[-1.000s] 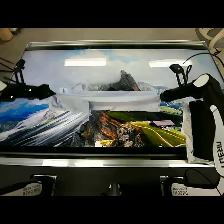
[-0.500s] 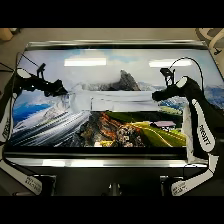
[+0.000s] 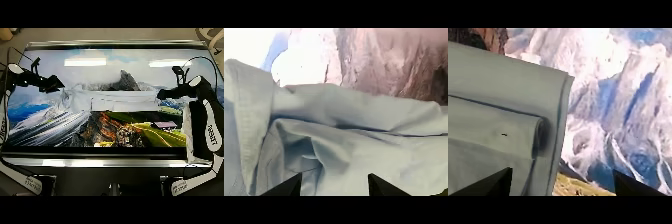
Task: Fold the shirts.
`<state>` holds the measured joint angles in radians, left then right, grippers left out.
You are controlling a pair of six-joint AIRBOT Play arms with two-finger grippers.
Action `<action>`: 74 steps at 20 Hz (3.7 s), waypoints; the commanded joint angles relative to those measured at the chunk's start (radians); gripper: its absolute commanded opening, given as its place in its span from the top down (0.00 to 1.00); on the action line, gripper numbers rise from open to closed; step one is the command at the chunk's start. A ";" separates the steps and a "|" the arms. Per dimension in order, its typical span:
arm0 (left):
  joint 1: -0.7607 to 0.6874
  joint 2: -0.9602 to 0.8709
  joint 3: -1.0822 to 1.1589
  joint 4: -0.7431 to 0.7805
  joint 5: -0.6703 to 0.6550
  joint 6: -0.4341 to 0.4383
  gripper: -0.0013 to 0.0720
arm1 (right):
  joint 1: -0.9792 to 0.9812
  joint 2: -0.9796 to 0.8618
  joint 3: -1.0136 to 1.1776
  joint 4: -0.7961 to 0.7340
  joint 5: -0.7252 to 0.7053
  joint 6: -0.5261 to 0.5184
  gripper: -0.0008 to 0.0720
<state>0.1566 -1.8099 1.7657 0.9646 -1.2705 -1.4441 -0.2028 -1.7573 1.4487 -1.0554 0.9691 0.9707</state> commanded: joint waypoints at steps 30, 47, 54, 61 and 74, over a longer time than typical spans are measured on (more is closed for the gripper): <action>-0.808 -0.284 0.009 -0.406 0.619 -0.267 0.95 | 0.065 0.561 0.000 0.359 0.370 -0.024 0.97; -0.313 0.521 0.008 0.166 0.252 -0.179 0.95 | 0.632 0.041 0.000 0.682 -0.287 -0.171 0.02; -0.457 0.514 -0.047 0.319 0.167 -0.149 0.95 | 0.241 0.168 -0.006 0.024 0.227 0.015 0.04; -0.457 0.514 -0.065 0.319 0.170 -0.183 0.95 | 0.204 0.090 -0.263 0.198 0.139 0.080 0.07; -0.457 0.501 -0.071 0.320 0.171 -0.198 0.95 | 0.160 0.070 -0.078 0.562 0.179 -0.168 0.97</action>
<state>-0.3012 -1.3014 1.6985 1.2835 -1.1007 -1.6413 0.0357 -1.7180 1.2770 -0.5491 1.0271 0.9173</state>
